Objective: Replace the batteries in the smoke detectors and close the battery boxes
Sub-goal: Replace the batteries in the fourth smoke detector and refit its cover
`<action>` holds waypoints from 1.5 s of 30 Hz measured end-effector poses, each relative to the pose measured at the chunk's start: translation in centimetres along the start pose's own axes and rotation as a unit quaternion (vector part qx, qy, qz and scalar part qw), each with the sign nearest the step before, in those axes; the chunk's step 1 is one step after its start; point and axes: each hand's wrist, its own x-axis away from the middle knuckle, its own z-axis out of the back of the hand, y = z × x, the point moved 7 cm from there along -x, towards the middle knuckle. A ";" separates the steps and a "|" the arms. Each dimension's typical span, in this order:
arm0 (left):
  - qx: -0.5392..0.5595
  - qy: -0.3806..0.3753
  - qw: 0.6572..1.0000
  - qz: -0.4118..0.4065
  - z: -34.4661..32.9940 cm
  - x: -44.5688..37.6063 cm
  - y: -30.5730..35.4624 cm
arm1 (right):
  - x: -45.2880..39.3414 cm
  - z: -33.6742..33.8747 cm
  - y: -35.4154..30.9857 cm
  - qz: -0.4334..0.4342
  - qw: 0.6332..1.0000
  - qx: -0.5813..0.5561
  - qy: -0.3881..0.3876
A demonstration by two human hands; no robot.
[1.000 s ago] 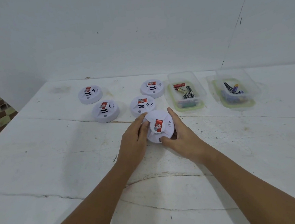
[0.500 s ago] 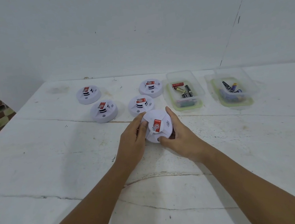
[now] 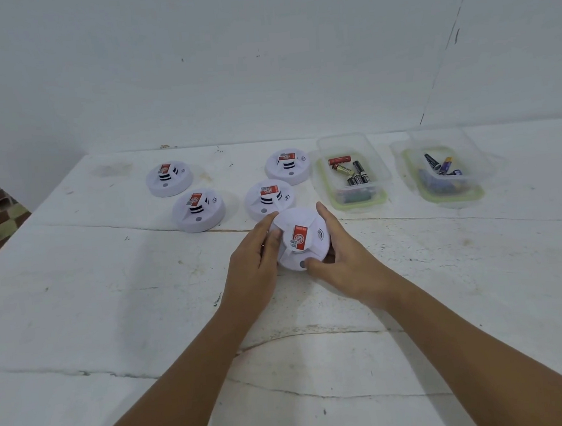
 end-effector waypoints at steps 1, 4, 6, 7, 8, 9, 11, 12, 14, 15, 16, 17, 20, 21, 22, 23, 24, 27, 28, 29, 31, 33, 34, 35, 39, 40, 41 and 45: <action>0.000 0.000 1.000 0.001 0.0 0.0 0.0 | 0.0 0.0 0.0 -0.001 1.000 0.000 0.001; -0.003 0.000 1.000 0.003 0.0 0.0 -0.1 | 0.0 0.0 0.0 0.000 1.000 -0.002 -0.002; -0.002 0.001 1.000 0.000 0.1 0.0 0.0 | 0.0 0.0 -0.1 -0.001 1.000 -0.005 -0.004; 0.001 0.002 1.000 -0.001 0.0 0.0 0.1 | 0.0 0.0 -0.1 -0.001 1.000 -0.006 -0.003; 0.003 0.002 1.000 -0.002 0.0 0.0 0.2 | 0.0 0.0 -0.1 -0.002 1.000 -0.006 -0.001; 0.001 0.001 1.000 -0.002 0.0 0.1 0.2 | 0.0 0.1 -0.1 -0.001 1.000 -0.004 0.000; -0.006 -0.001 1.000 -0.002 0.0 0.0 0.3 | 0.0 0.0 -0.1 0.000 1.000 -0.004 -0.002; -0.007 -0.001 1.000 -0.002 0.0 0.1 0.3 | 0.0 0.0 -0.1 -0.001 1.000 -0.005 -0.003; -0.004 0.000 1.000 -0.002 0.0 0.1 0.2 | 0.1 0.1 0.0 -0.002 1.000 -0.005 0.001; -0.004 0.000 1.000 -0.002 0.0 0.1 0.2 | 0.1 0.1 -0.1 -0.001 1.000 -0.004 0.001; -0.005 -0.001 1.000 -0.002 0.0 0.1 0.3 | 0.1 0.0 -0.1 0.000 1.000 -0.002 0.001; -0.006 -0.001 1.000 -0.001 0.0 0.0 0.2 | 0.1 0.0 -0.1 0.001 1.000 -0.001 0.000; -0.001 -0.004 1.000 0.001 0.0 0.1 0.3 | 0.1 0.0 -0.1 0.001 1.000 -0.005 -0.001; 0.002 -0.004 1.000 0.001 0.0 0.1 0.3 | 0.1 0.1 -0.1 0.000 1.000 -0.008 -0.001; 0.002 -0.005 1.000 0.001 0.1 0.2 0.3 | 0.1 0.1 -0.1 0.000 1.000 -0.009 -0.003; 0.001 -0.006 1.000 0.000 0.1 0.1 0.3 | 0.1 0.0 -0.2 0.001 1.000 -0.008 -0.004; -0.003 -0.006 1.000 0.000 0.1 0.1 0.4 | 0.1 0.0 -0.2 0.002 1.000 -0.008 -0.006; -0.004 -0.002 1.000 -0.001 0.1 0.2 0.5 | 0.0 0.1 -0.1 0.001 1.000 -0.013 -0.005; -0.002 -0.002 1.000 -0.003 0.1 0.2 0.6 | 0.0 0.1 -0.1 0.001 1.000 -0.014 -0.004; 0.000 -0.004 1.000 -0.004 0.1 0.2 0.6 | 0.0 0.1 -0.1 0.002 1.000 -0.013 -0.005; 0.001 -0.007 1.000 -0.004 0.0 0.2 0.4 | 0.1 0.0 -0.2 0.003 1.000 -0.010 -0.007; 0.002 -0.006 1.000 -0.003 0.0 0.1 0.4 | 0.1 0.1 -0.2 0.004 1.000 -0.013 -0.004; 0.003 -0.005 1.000 -0.001 0.0 0.2 0.4 | 0.1 0.1 -0.1 0.003 1.000 -0.015 -0.003; 0.003 -0.005 1.000 0.000 0.0 0.1 0.4 | 0.1 0.2 -0.2 0.002 1.000 -0.015 -0.003; -0.002 -0.008 1.000 0.002 -0.1 0.1 0.4 | 0.1 0.0 -0.3 0.003 1.000 -0.013 -0.009; 0.000 -0.008 1.000 0.002 -0.1 0.1 0.4 | 0.1 0.1 -0.2 0.000 1.000 -0.018 -0.006; 0.002 -0.007 1.000 0.001 0.0 0.1 0.4 | 0.0 0.2 -0.2 -0.004 1.000 -0.025 -0.004; 0.007 -0.005 1.000 0.002 -0.1 0.1 0.3 | 0.0 0.3 -0.1 -0.014 0.999 -0.041 -0.015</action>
